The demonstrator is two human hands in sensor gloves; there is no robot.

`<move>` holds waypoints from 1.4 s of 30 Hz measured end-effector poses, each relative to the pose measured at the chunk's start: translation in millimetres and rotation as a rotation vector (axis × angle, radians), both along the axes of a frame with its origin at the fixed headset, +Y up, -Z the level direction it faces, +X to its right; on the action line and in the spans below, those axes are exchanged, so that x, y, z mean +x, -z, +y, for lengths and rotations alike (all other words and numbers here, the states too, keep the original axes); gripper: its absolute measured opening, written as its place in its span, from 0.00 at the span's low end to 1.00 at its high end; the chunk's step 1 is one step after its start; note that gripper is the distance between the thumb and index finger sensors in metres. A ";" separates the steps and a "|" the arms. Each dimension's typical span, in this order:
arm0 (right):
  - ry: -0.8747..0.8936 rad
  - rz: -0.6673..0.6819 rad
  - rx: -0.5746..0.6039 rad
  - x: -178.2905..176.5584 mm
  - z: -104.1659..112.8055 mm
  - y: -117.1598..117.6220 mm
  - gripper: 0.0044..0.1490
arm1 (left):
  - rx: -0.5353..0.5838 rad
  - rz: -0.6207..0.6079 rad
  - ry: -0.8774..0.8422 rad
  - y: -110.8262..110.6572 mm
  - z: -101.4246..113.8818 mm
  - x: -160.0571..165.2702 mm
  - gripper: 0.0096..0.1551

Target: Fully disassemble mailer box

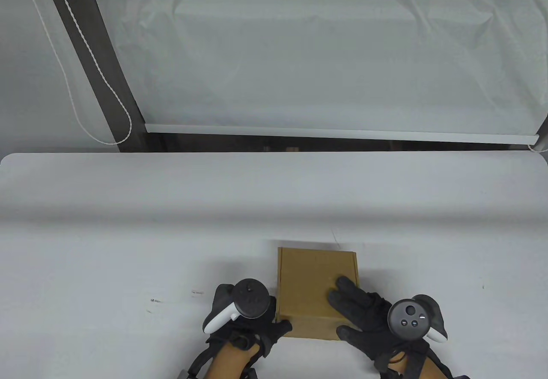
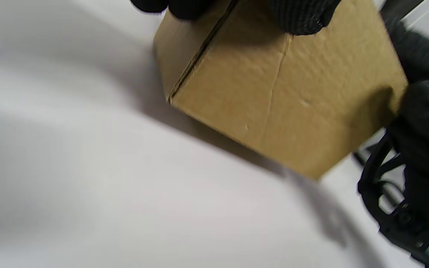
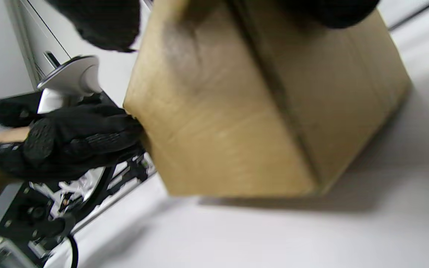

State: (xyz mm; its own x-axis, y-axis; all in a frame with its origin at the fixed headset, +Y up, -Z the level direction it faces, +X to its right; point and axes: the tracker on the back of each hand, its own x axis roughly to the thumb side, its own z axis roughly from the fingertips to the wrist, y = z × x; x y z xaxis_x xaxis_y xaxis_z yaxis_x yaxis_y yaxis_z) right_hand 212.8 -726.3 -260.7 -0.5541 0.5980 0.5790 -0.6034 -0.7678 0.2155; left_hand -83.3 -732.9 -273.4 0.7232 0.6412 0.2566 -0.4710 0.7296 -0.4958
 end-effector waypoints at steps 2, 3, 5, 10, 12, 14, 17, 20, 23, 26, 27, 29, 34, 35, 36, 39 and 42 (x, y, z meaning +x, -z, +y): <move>0.099 -0.069 0.076 9.1 9.0 -0.9 0.37 | 0.093 -0.019 -0.054 -2.9 9.5 2.6 0.42; 0.132 -0.077 0.071 11.4 10.7 -0.8 0.37 | 0.121 -0.020 -0.082 -4.0 11.9 3.4 0.40; 0.205 -0.092 0.053 17.8 14.6 -1.4 0.36 | 0.213 0.004 -0.172 -6.5 17.8 3.7 0.37; 0.336 -0.126 -0.015 29.1 17.8 0.6 0.35 | 0.287 -0.018 -0.339 -8.6 23.0 4.7 0.39; 0.312 -0.112 -0.042 29.7 20.2 2.8 0.35 | 0.273 -0.037 -0.313 -9.3 23.2 6.4 0.39; 0.280 -0.114 -0.046 30.5 23.8 2.0 0.35 | 0.277 -0.055 -0.327 -9.5 24.2 9.4 0.37; 0.284 -0.148 -0.173 33.8 23.2 3.6 0.35 | 0.263 -0.022 -0.375 -10.0 23.3 10.6 0.37; 0.183 -0.175 -0.498 35.3 1.7 7.3 0.36 | 0.212 -0.004 -0.388 -11.1 19.9 13.5 0.34; 0.292 -0.236 -0.413 39.4 0.8 6.6 0.36 | 0.343 0.077 -0.334 -17.6 31.1 10.4 0.33; 0.237 -0.256 -0.334 34.3 5.9 3.3 0.36 | 0.408 -0.078 -0.350 -23.9 45.6 12.2 0.46; 0.236 -0.245 -0.316 30.7 6.3 2.5 0.36 | 0.378 -0.221 -0.397 -26.3 48.6 16.9 0.50; 0.239 -0.254 -0.298 28.5 6.9 2.0 0.36 | 0.247 -0.345 -0.399 -30.4 48.1 26.6 0.57; 0.275 -0.252 -0.286 30.1 5.4 4.0 0.36 | 0.168 -0.418 -0.050 -40.3 41.3 53.9 0.64; 0.272 -0.250 -0.288 29.8 5.3 3.8 0.36 | 0.198 -0.419 0.011 -41.3 42.2 55.5 0.63; 0.271 -0.245 -0.277 29.3 6.2 3.3 0.36 | 0.213 -0.413 0.034 -42.6 43.9 55.7 0.63; 0.225 -0.259 -0.108 31.3 19.6 -1.0 0.37 | 0.252 -0.400 -0.003 -43.6 46.4 54.5 0.60; 0.146 -0.143 0.042 30.2 31.7 -3.6 0.42 | 0.263 -0.389 -0.018 -42.7 46.3 53.1 0.60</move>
State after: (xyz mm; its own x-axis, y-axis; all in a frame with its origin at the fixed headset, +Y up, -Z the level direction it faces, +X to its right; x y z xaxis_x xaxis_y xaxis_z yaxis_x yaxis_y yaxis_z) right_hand 243.0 -694.6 -257.1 -0.5416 0.6553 0.5265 -0.7312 -0.6762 0.0895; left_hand -30.2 -686.5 -230.7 0.5301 0.5295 0.6623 -0.3007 0.8477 -0.4371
